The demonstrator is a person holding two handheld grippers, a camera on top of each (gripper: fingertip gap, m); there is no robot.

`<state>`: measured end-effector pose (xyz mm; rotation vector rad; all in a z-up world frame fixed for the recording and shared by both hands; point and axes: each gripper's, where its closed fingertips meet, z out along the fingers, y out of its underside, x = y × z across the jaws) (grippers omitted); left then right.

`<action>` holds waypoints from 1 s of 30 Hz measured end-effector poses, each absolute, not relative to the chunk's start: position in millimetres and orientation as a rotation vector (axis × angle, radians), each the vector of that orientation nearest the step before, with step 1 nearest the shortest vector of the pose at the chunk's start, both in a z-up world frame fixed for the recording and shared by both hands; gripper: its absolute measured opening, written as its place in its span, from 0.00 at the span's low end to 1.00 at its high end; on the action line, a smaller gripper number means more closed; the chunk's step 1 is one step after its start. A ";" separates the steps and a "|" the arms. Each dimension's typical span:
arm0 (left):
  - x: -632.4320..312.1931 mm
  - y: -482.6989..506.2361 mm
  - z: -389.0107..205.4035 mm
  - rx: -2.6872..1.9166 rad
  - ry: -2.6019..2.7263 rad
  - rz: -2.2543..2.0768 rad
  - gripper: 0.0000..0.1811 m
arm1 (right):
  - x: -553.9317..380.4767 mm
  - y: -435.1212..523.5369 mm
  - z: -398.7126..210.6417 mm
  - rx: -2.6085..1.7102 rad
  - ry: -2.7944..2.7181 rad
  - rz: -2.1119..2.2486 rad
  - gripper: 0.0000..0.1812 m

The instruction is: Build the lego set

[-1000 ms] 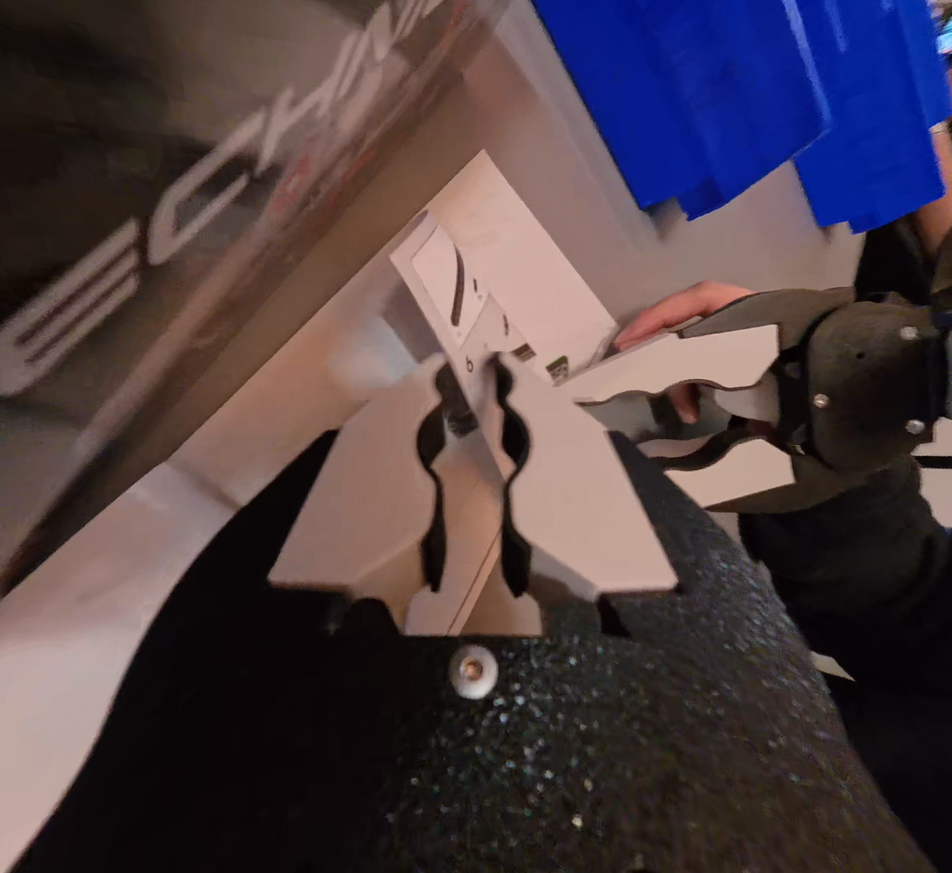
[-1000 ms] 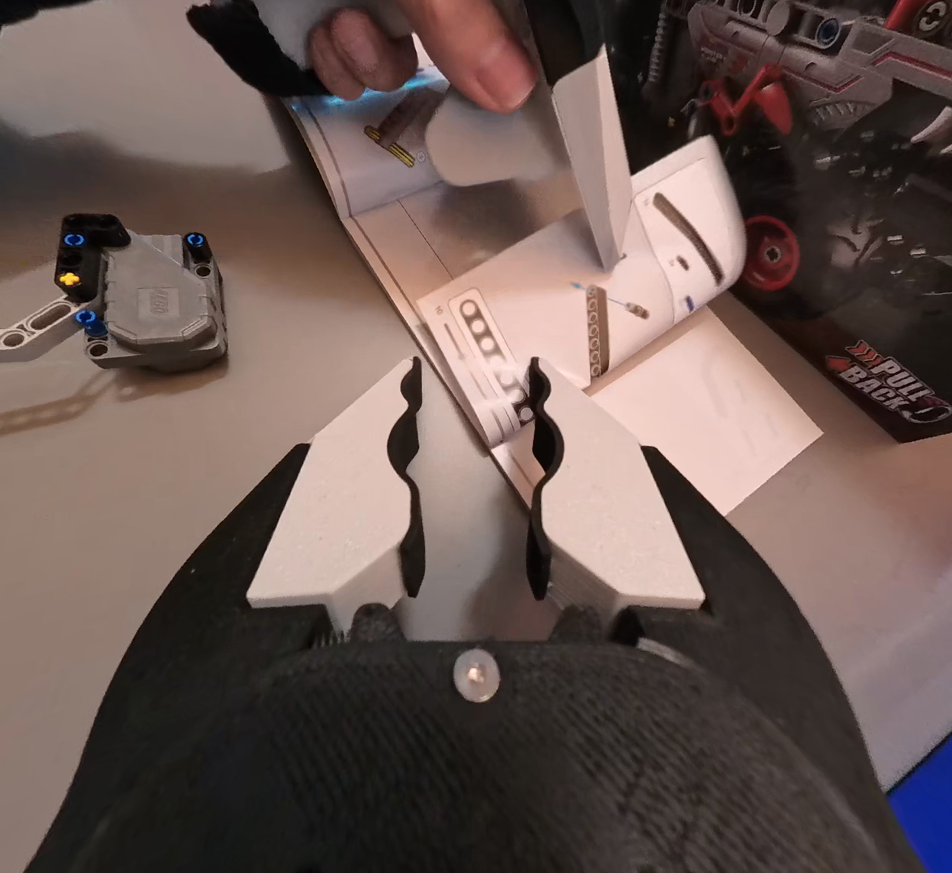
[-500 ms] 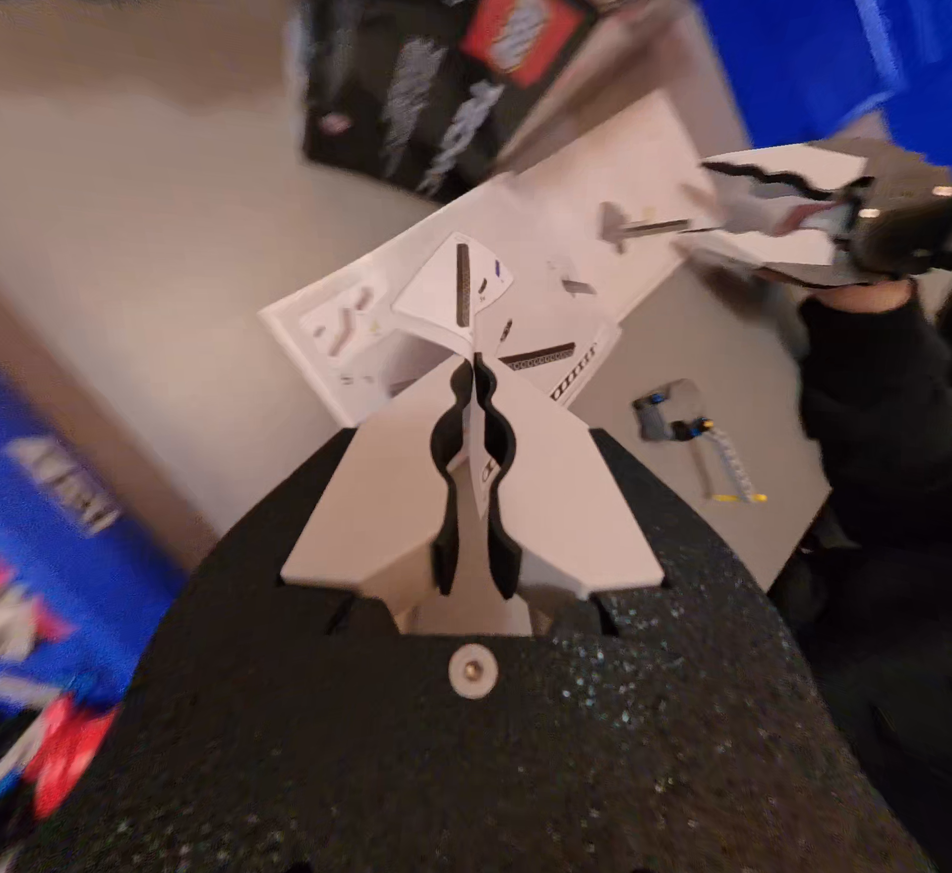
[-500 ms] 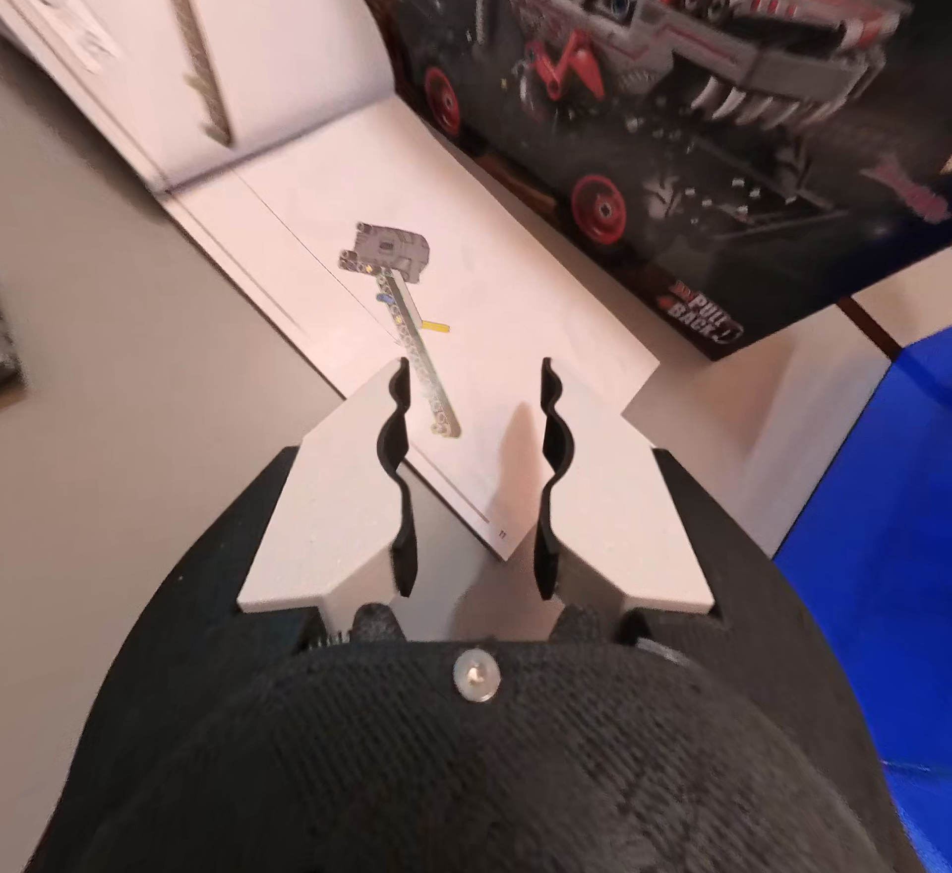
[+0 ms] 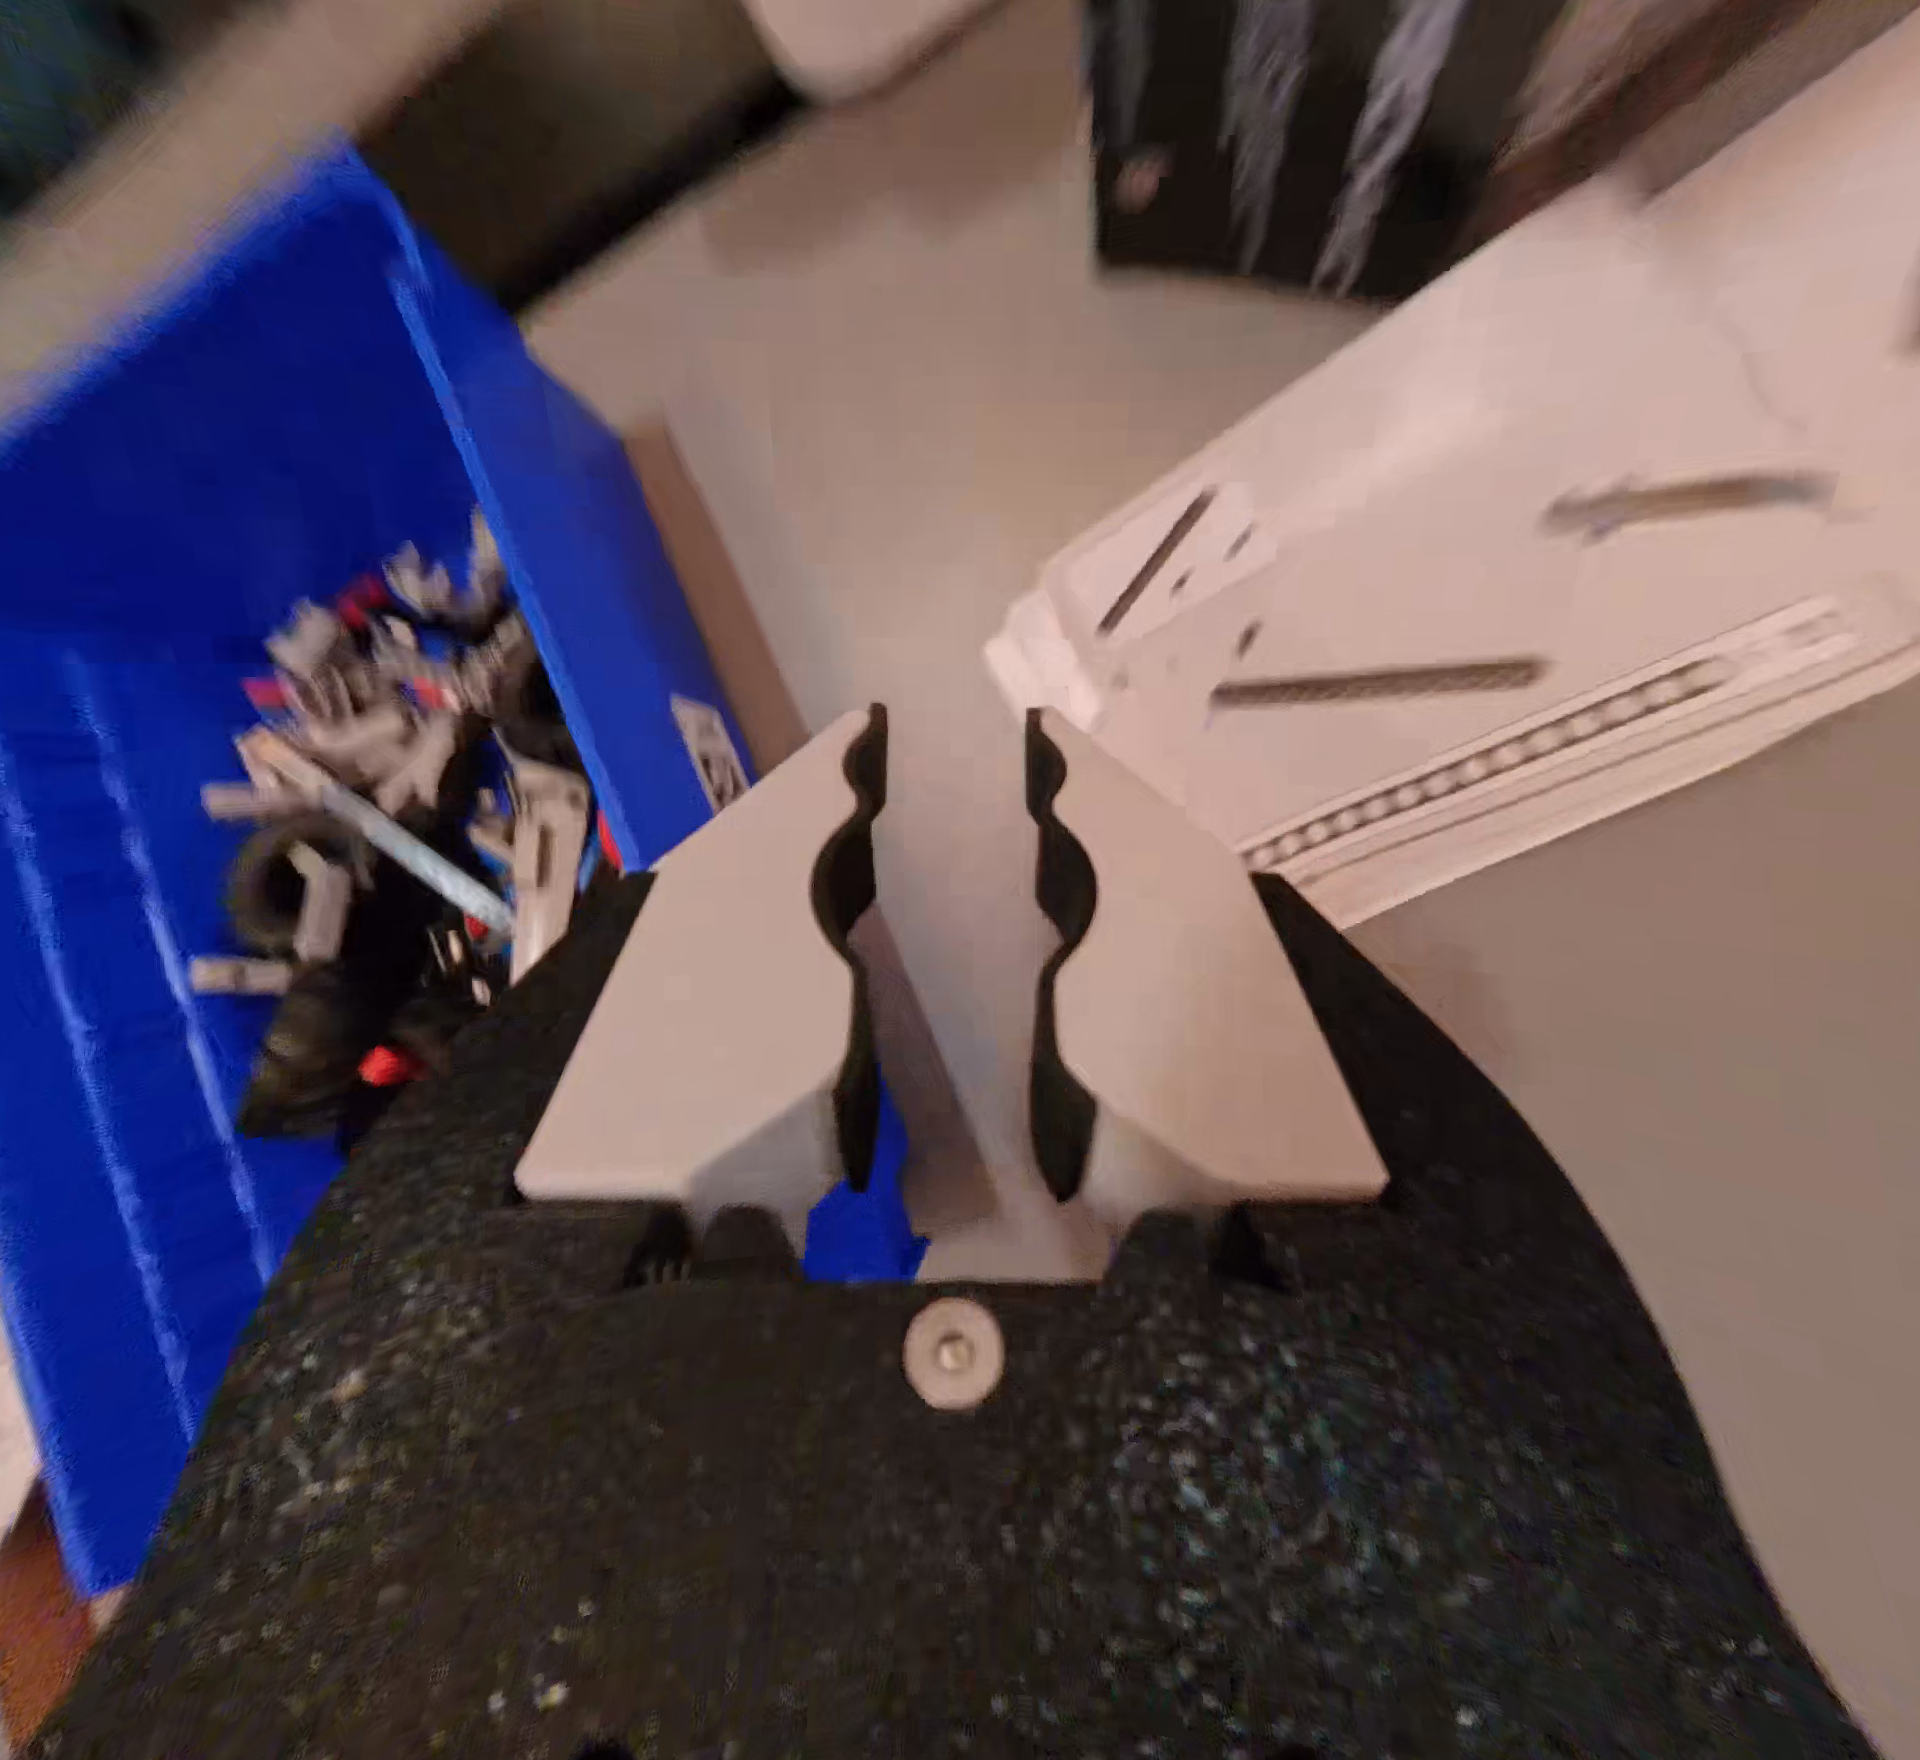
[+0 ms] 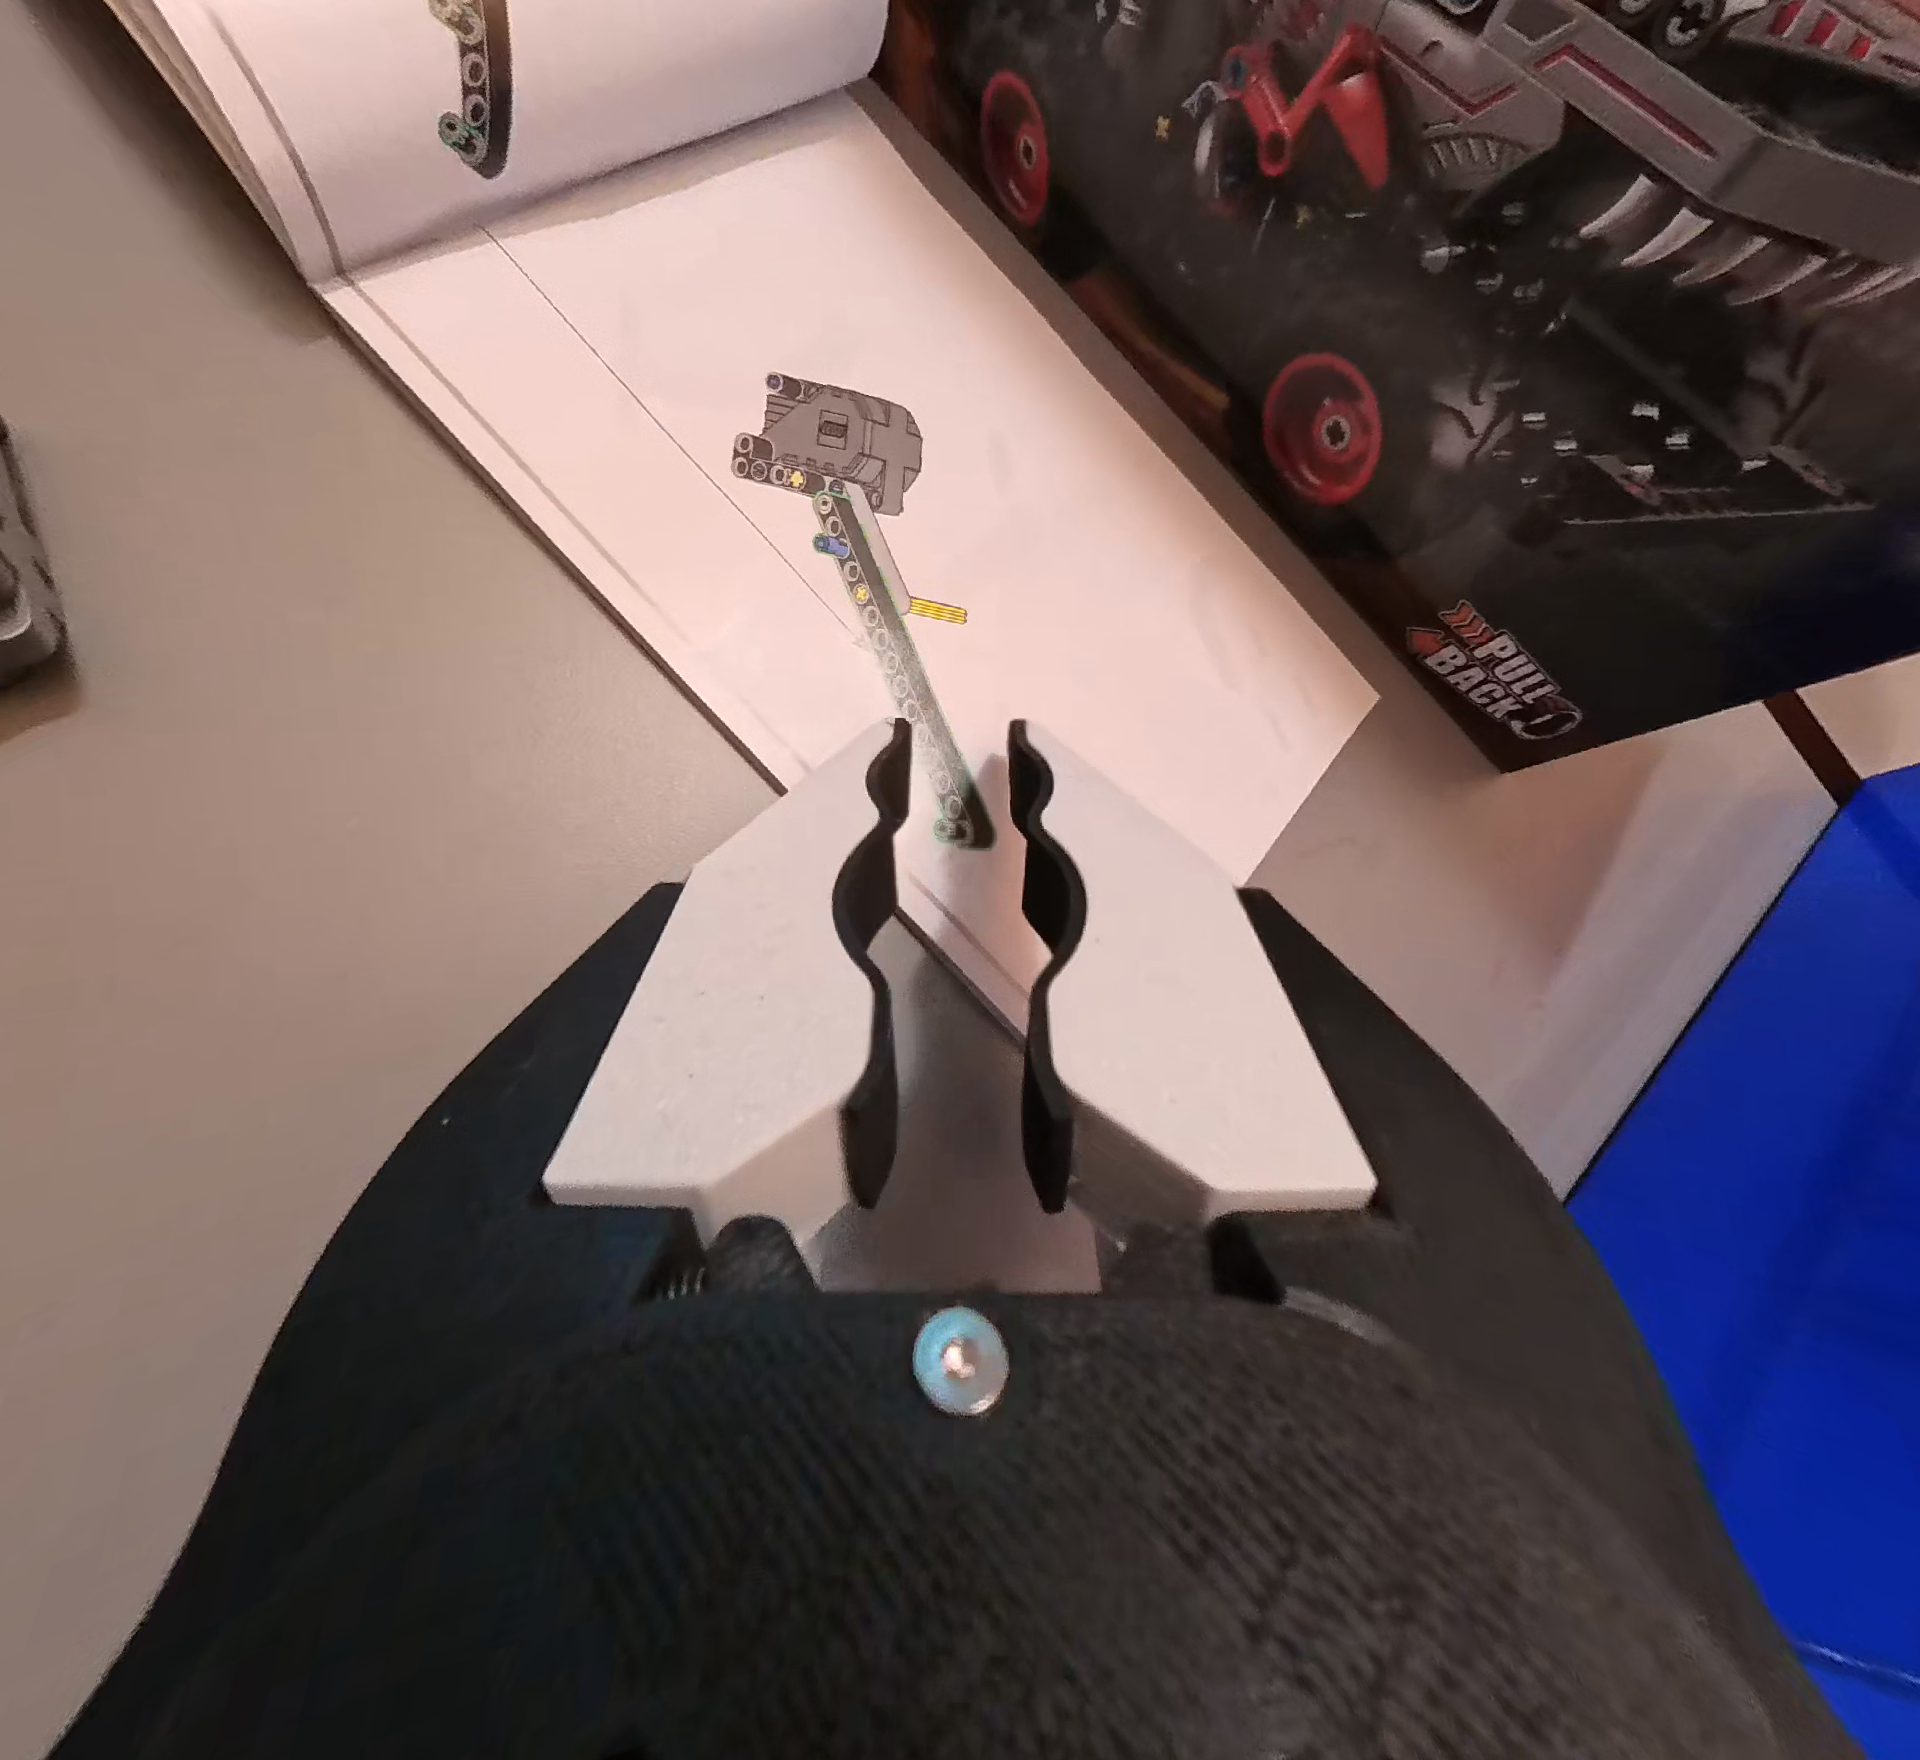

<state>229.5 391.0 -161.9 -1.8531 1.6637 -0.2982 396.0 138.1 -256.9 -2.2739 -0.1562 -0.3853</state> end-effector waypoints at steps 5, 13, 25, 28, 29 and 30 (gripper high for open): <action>298.4 277.4 -144.0 -1.425 1.813 -0.676 0.13 | 396.9 138.4 -256.1 -2.277 -0.179 -0.426 0.10; 329.1 258.3 -239.4 -1.378 2.021 -0.516 0.10 | 391.7 139.8 -258.5 -2.256 -0.227 -0.396 0.03; 246.8 369.6 -164.6 -1.320 1.368 -0.699 0.09 | 399.2 134.5 -253.5 -2.281 -0.265 -0.505 0.12; 227.4 367.9 -142.9 -1.258 1.177 -0.895 0.07 | 399.2 135.5 -250.1 -2.256 -0.228 -0.462 0.16; 224.6 365.2 -136.1 -1.231 1.158 -0.930 0.05 | 399.6 136.6 -246.2 -2.231 -0.210 -0.450 0.16; 222.8 363.3 -130.4 -1.202 1.149 -0.938 0.05 | 400.3 137.8 -241.5 -2.202 -0.188 -0.437 0.16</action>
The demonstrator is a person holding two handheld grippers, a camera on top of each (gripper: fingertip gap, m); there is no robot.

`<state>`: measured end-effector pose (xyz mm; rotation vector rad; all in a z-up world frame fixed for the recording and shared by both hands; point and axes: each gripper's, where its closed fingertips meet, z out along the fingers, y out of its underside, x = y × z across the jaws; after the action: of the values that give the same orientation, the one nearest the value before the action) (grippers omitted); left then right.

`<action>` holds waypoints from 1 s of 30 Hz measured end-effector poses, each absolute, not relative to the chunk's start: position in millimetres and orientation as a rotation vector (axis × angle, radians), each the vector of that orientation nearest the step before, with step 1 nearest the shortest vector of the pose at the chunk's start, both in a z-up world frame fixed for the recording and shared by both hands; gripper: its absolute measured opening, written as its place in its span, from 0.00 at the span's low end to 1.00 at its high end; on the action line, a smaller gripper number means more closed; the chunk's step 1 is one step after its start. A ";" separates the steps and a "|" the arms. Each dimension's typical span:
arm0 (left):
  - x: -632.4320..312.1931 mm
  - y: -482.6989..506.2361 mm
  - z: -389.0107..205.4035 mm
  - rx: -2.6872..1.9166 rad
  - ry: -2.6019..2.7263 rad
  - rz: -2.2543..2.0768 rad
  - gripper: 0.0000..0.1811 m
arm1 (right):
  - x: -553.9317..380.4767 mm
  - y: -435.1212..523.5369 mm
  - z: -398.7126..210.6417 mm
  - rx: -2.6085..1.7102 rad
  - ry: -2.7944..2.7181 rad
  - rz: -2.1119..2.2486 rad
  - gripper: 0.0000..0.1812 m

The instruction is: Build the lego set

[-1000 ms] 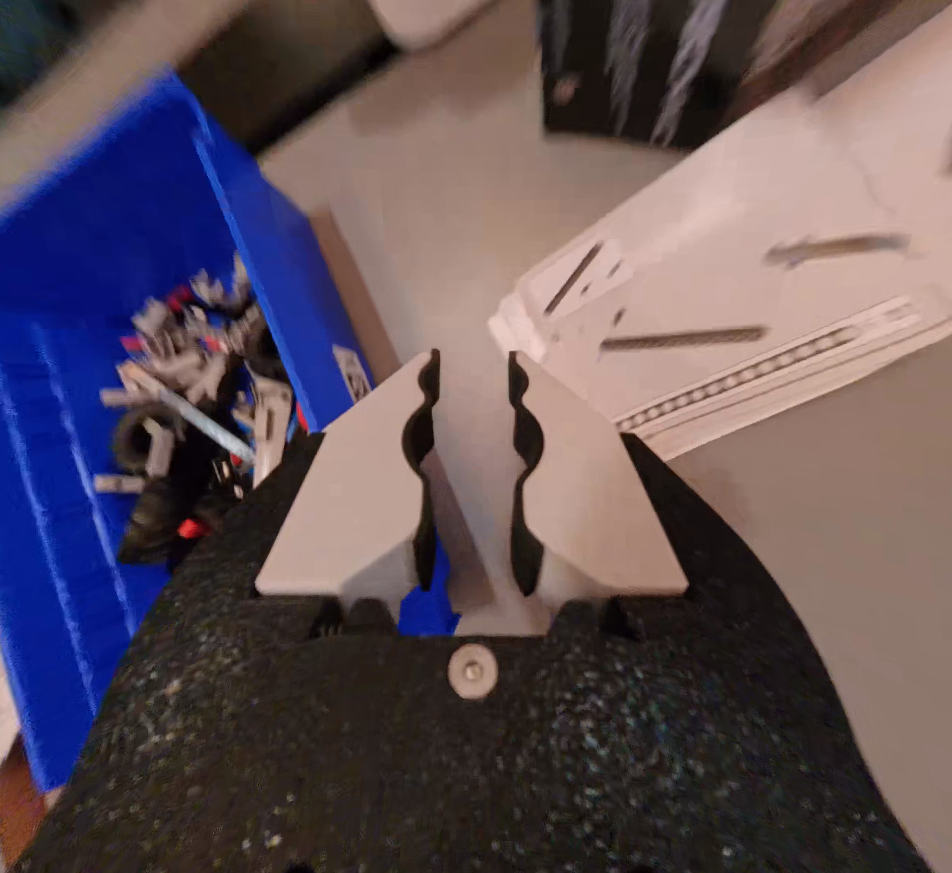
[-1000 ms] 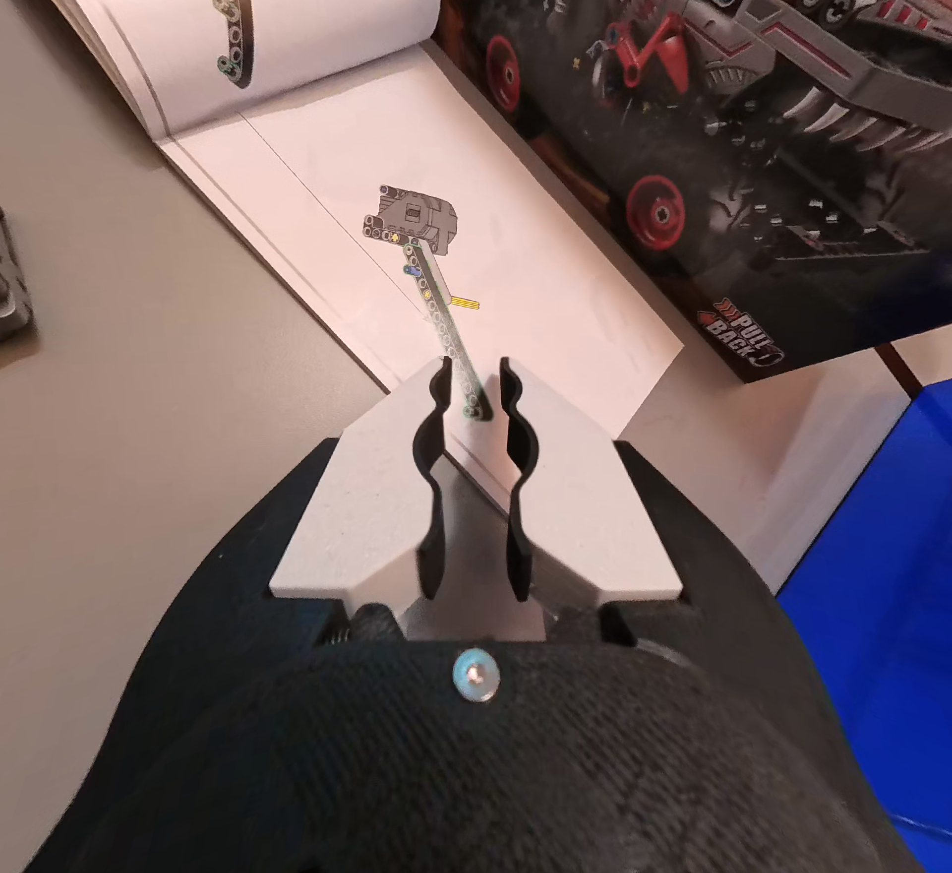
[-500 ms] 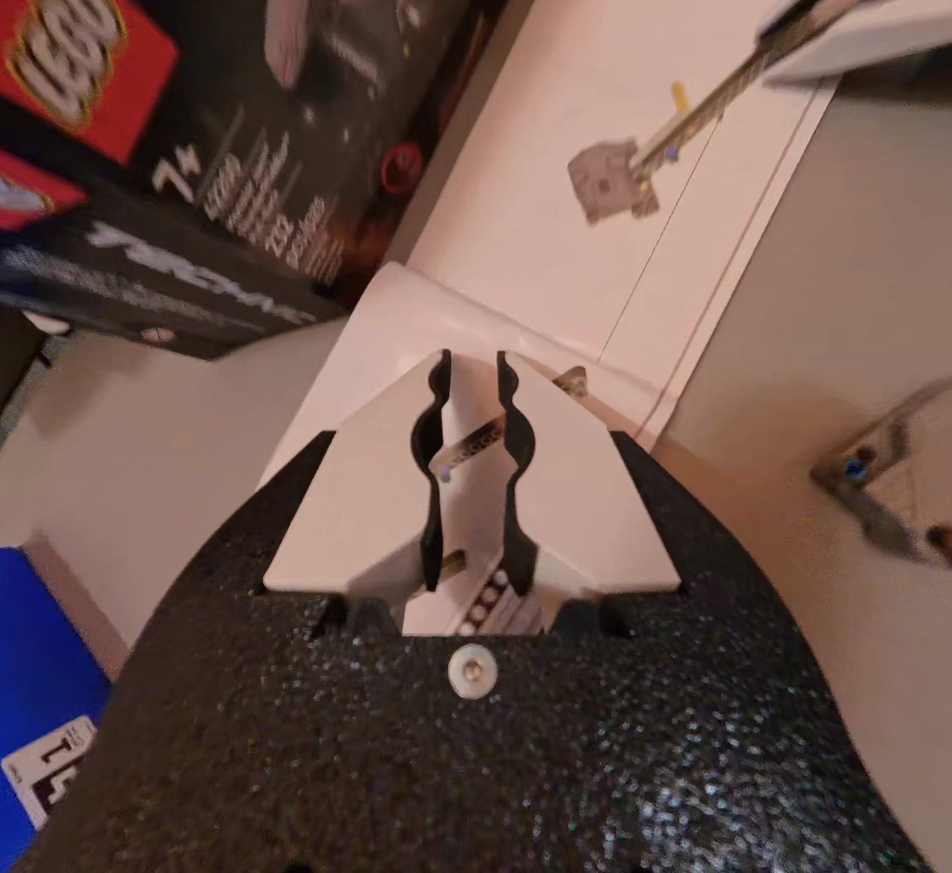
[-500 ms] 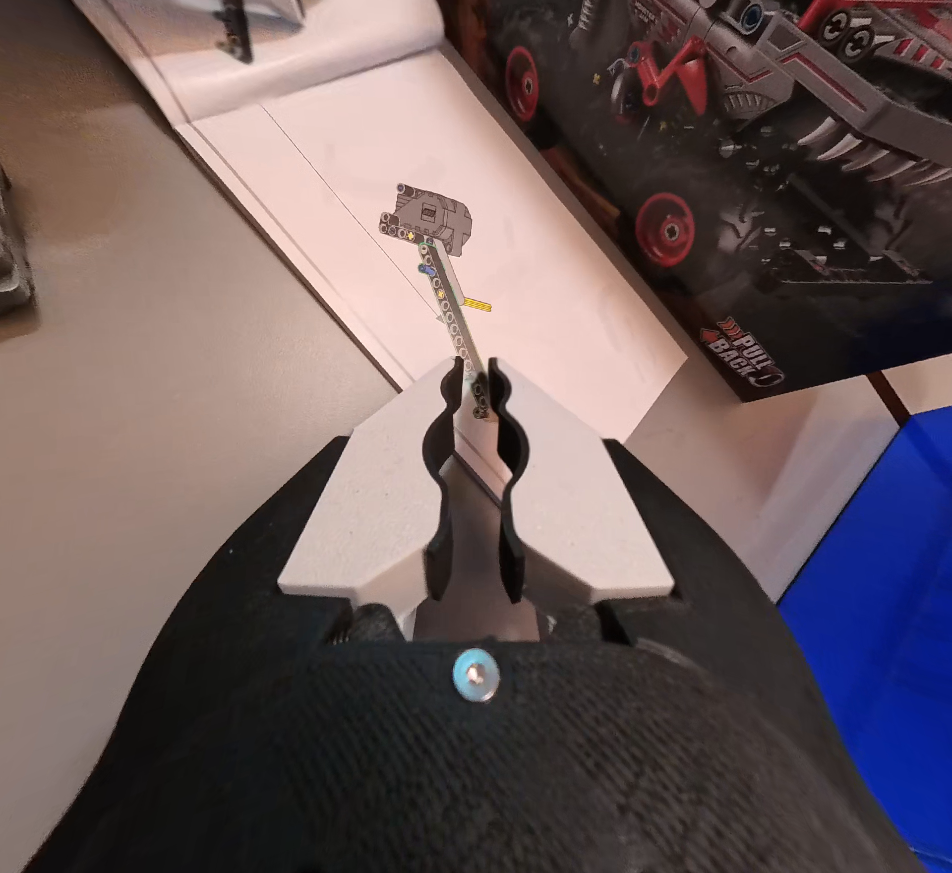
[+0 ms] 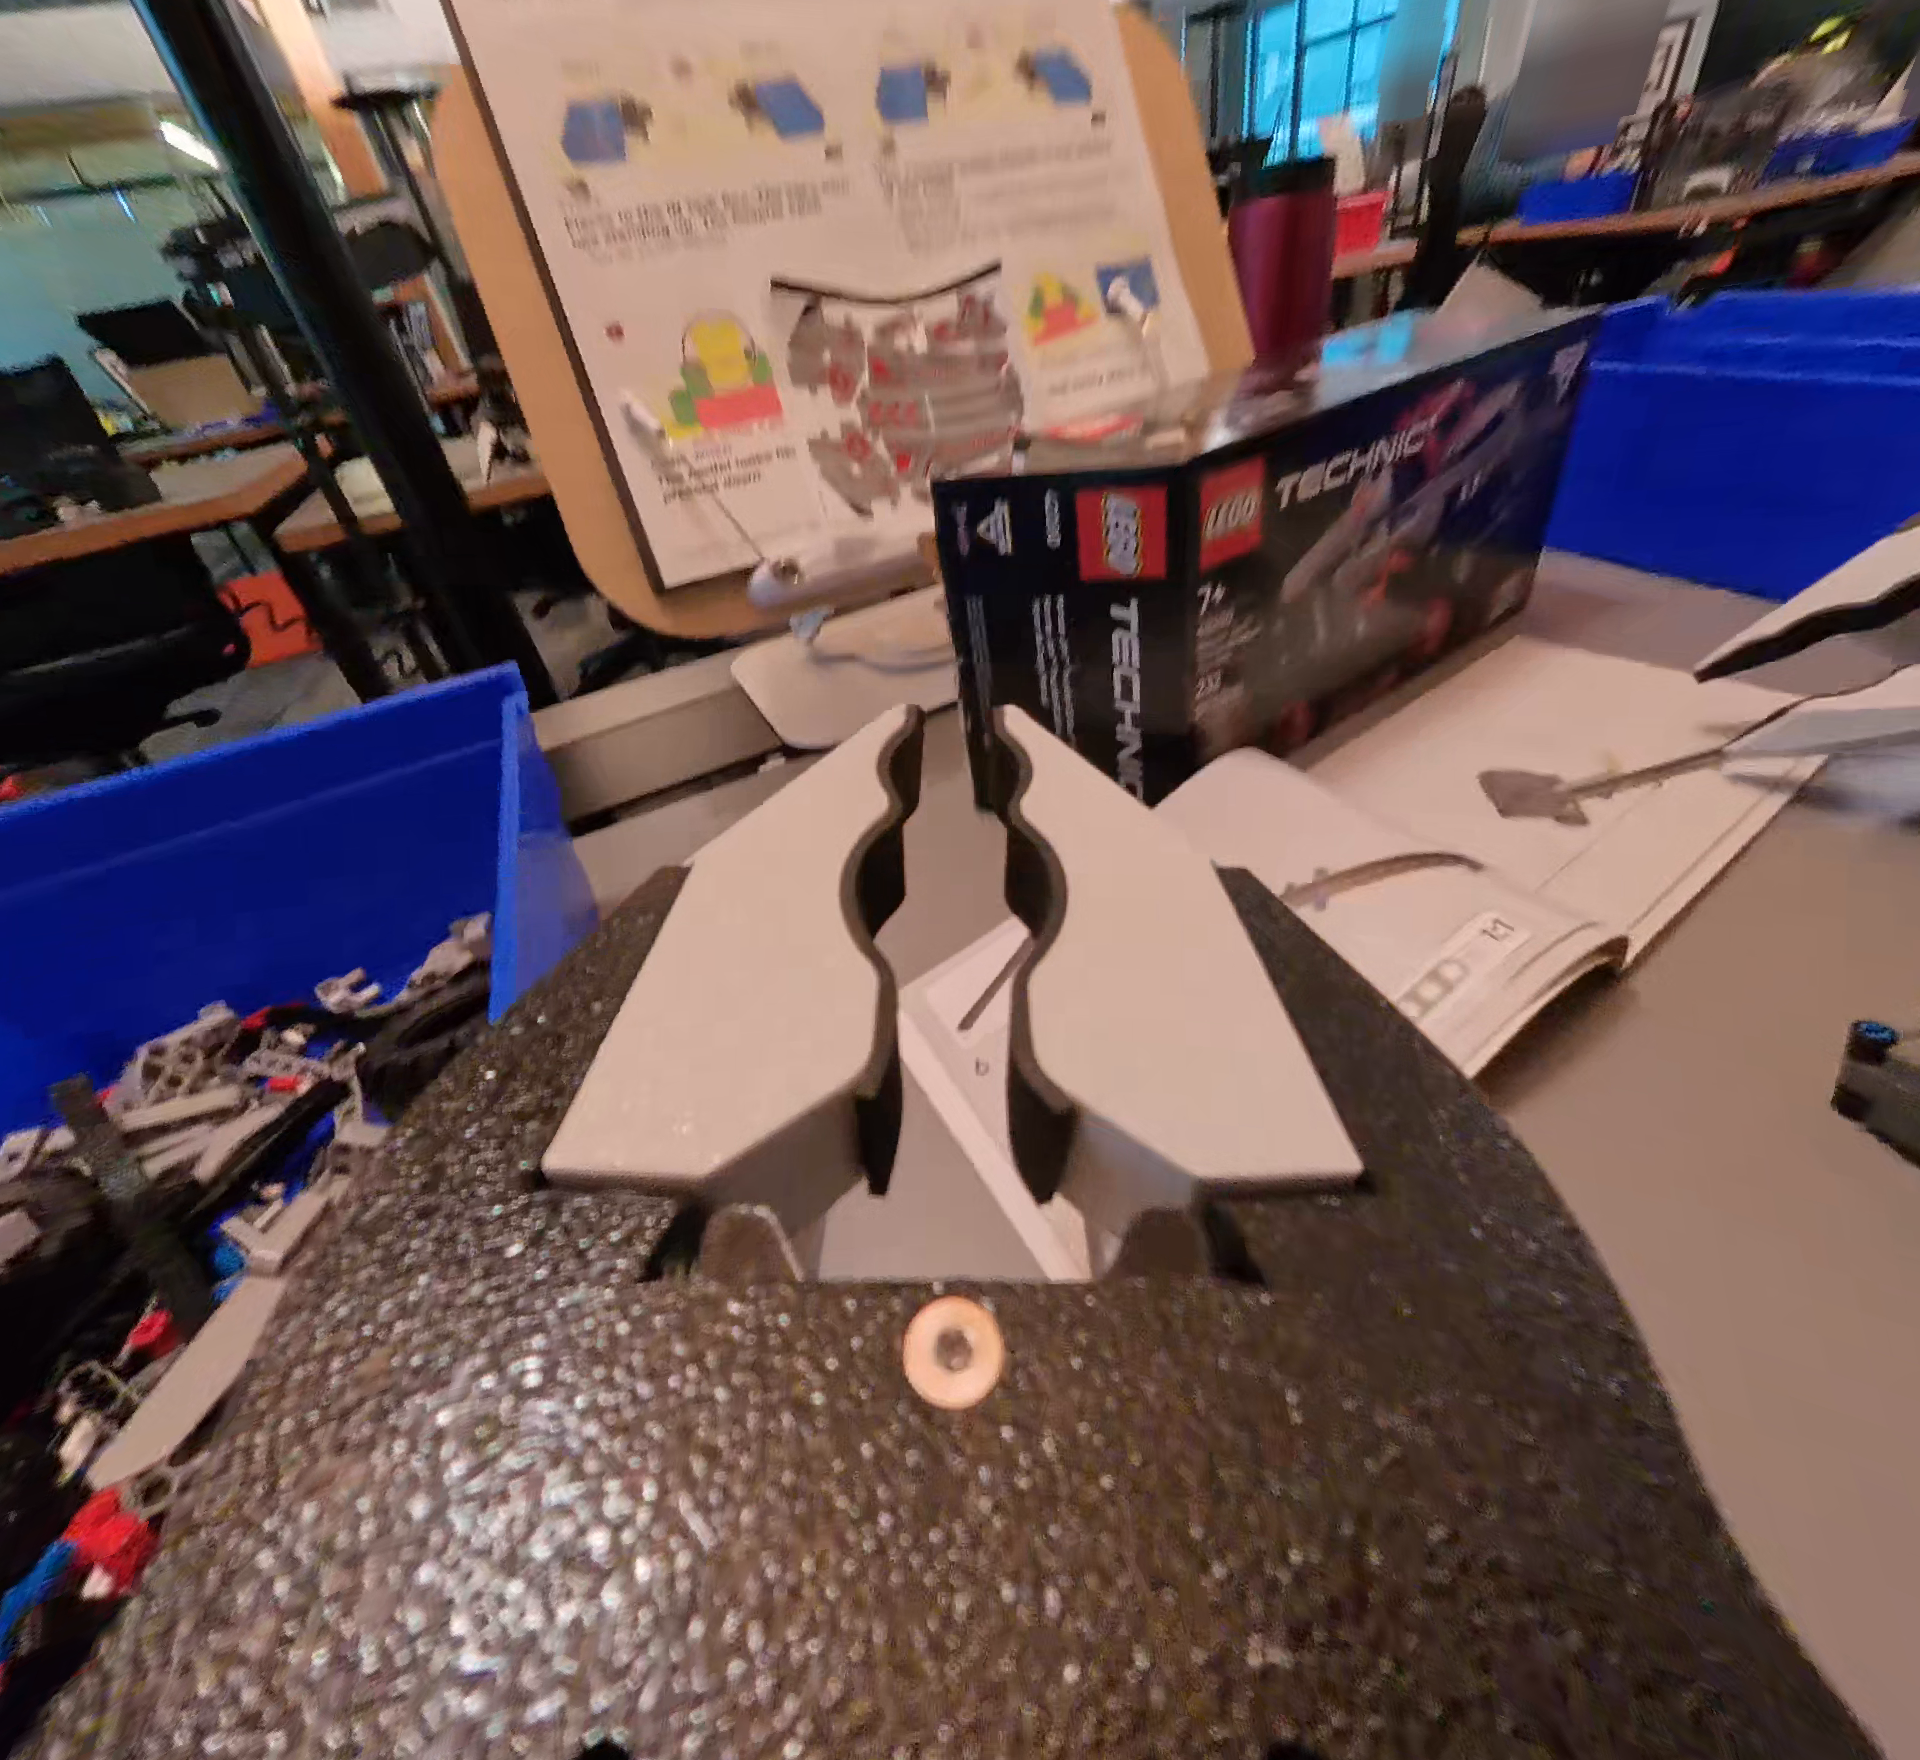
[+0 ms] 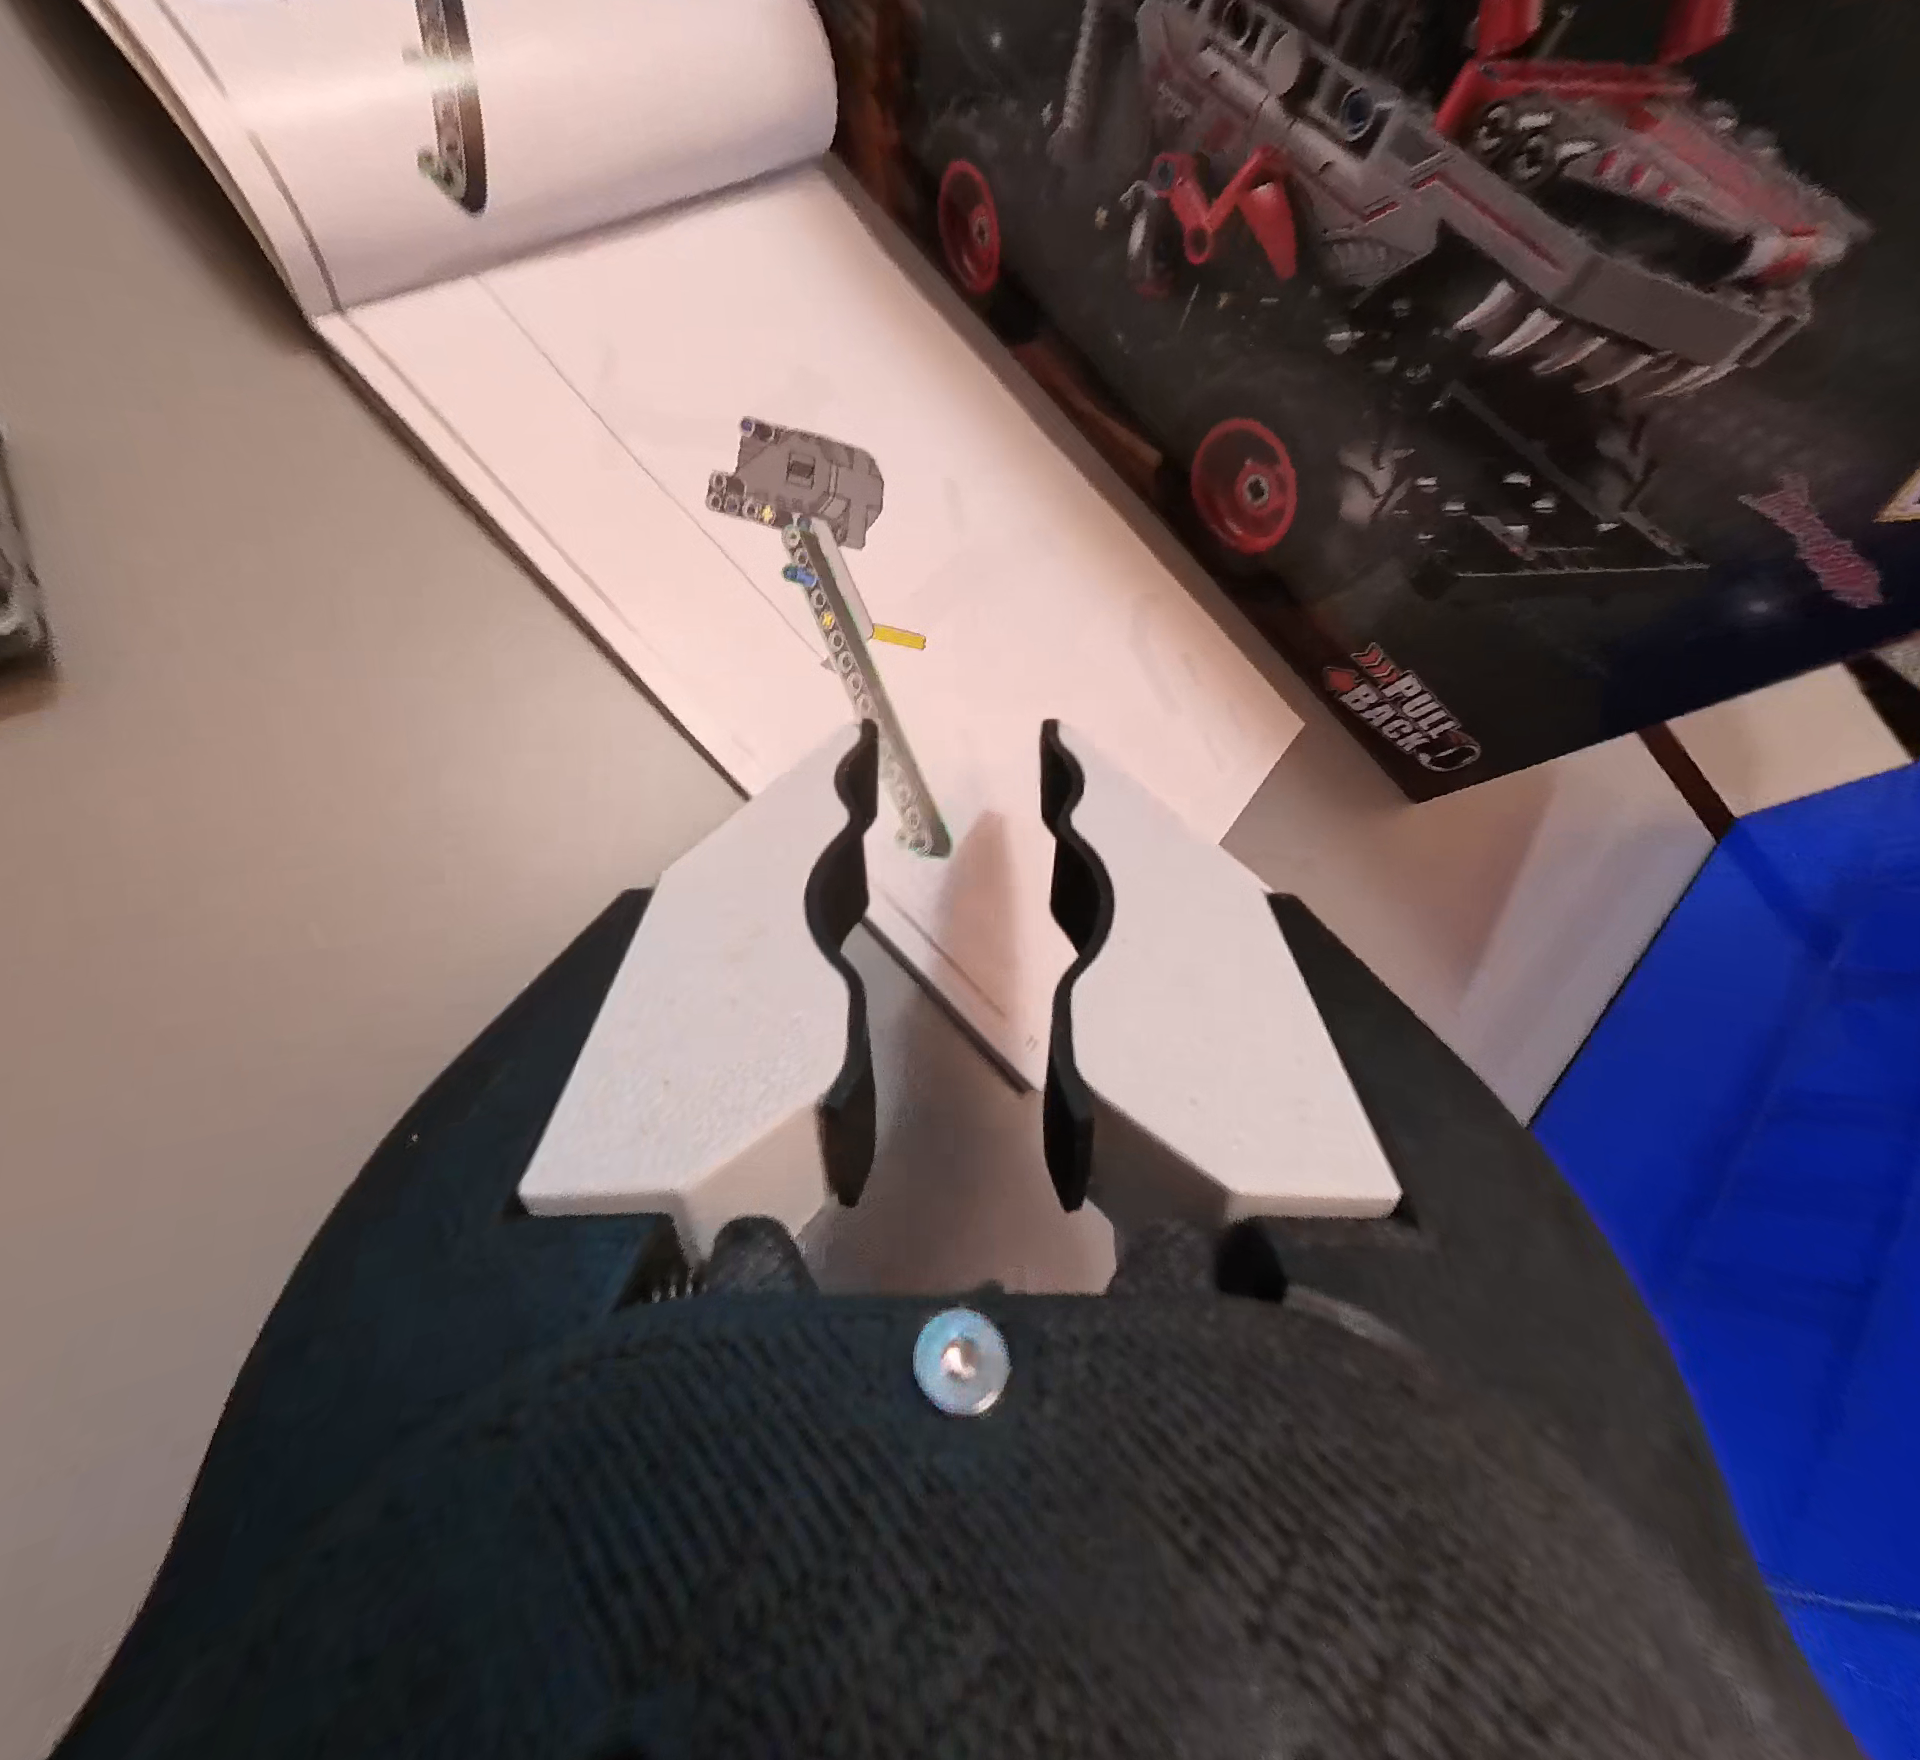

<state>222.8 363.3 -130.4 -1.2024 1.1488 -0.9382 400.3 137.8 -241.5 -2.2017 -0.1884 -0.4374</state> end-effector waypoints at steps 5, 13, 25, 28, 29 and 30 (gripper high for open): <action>212.9 355.6 -111.0 -1.053 1.125 -0.837 0.04 | 407.1 143.2 -219.5 -2.057 -0.063 -0.409 0.16; 211.7 357.4 -111.7 -0.995 1.145 -0.694 0.01 | 411.8 141.9 -234.6 -2.131 -0.101 -0.486 0.18; 213.7 355.8 -115.7 -1.022 1.156 -0.721 0.01 | 412.6 143.0 -239.8 -2.158 -0.119 -0.543 0.18; 213.7 355.9 -116.0 -1.020 1.156 -0.718 0.01 | 417.2 139.8 -244.4 -2.188 -0.103 -0.565 0.17; 213.4 356.5 -116.0 -1.020 1.156 -0.714 0.01 | 417.4 139.1 -246.1 -2.198 -0.098 -0.559 0.17; 213.2 357.1 -115.9 -1.022 1.154 -0.713 0.01 | 416.9 138.9 -247.8 -2.206 -0.097 -0.549 0.16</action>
<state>213.2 357.1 -115.9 -1.0222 1.1538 -0.7130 416.9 138.9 -247.8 -2.2060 -0.0969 -0.5486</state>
